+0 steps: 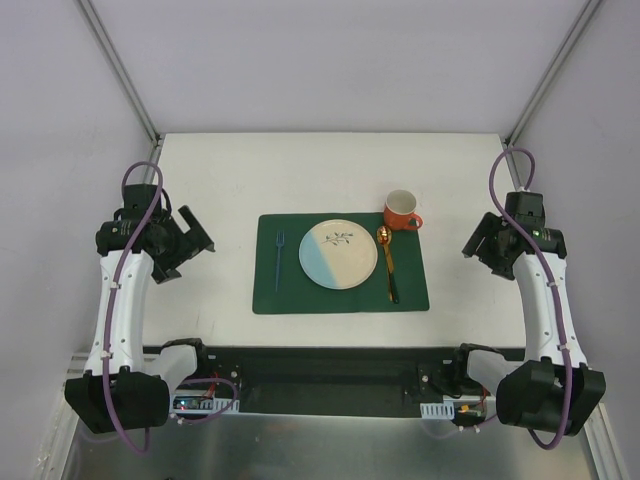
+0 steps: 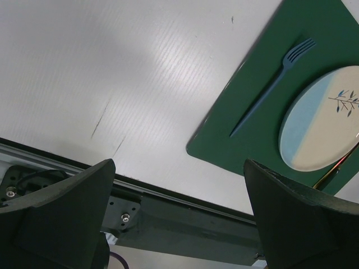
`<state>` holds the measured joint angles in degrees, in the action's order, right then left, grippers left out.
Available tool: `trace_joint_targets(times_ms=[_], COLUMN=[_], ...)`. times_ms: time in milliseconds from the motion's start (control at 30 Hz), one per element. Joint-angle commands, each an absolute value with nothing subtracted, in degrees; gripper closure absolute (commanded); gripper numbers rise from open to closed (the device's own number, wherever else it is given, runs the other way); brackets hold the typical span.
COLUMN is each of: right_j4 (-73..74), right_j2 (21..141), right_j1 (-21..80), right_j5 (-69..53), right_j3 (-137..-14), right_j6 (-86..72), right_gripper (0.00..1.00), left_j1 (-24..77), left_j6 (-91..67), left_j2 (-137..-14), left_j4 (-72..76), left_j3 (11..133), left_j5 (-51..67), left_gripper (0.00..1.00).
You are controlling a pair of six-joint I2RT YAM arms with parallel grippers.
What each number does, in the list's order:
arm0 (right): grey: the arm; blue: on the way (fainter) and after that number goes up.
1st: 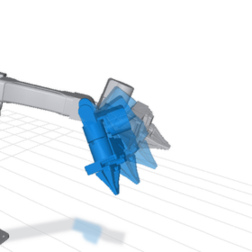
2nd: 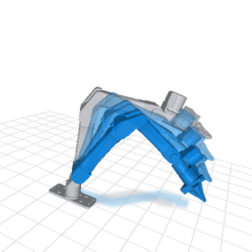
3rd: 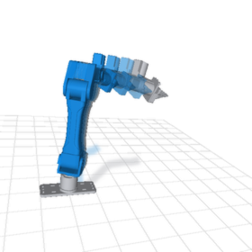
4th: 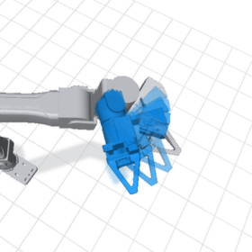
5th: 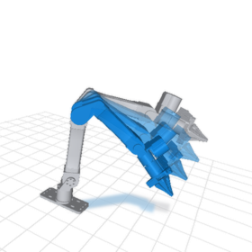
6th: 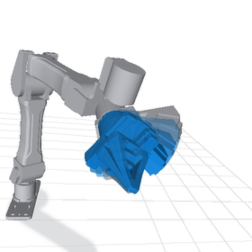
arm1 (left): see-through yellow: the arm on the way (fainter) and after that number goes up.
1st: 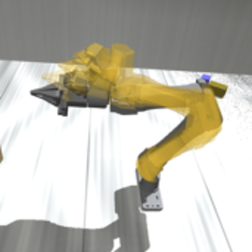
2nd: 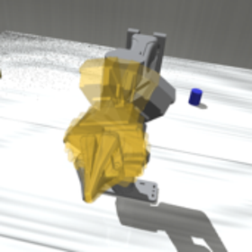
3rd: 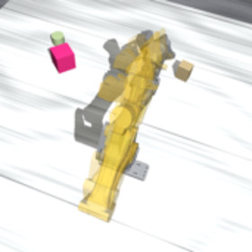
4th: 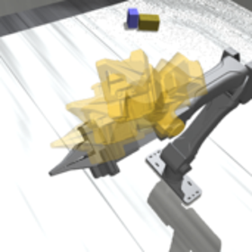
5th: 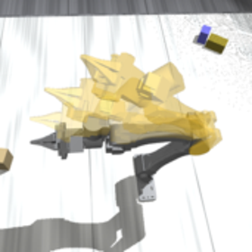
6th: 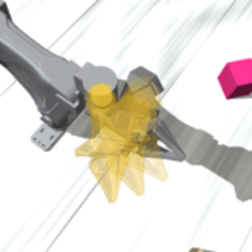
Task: Set the dinner table for one person
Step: Reset both arms
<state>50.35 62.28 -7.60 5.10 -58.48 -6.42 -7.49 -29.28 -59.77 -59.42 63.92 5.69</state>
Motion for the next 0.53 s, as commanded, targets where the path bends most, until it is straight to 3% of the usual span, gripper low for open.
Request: trace_joint_targets(times_ms=[0,500], right_j4=[49.9,48.5], right_j2=[61.1,58.7], right_j1=[-7.2,-6.9], right_j5=[4.8,2.9], right_j3=[-58.7,-56.2], right_j6=[-7.8,-10.7], right_gripper=[0.29,0.28], left_j1=[-7.3,-7.0], left_j6=[-29.4,-30.3], left_j2=[-59.3,-58.2], left_j4=[-60.0,-58.0], left_j3=[64.1,61.6], left_j5=[5.7,5.7], left_gripper=[0.01,0.01])
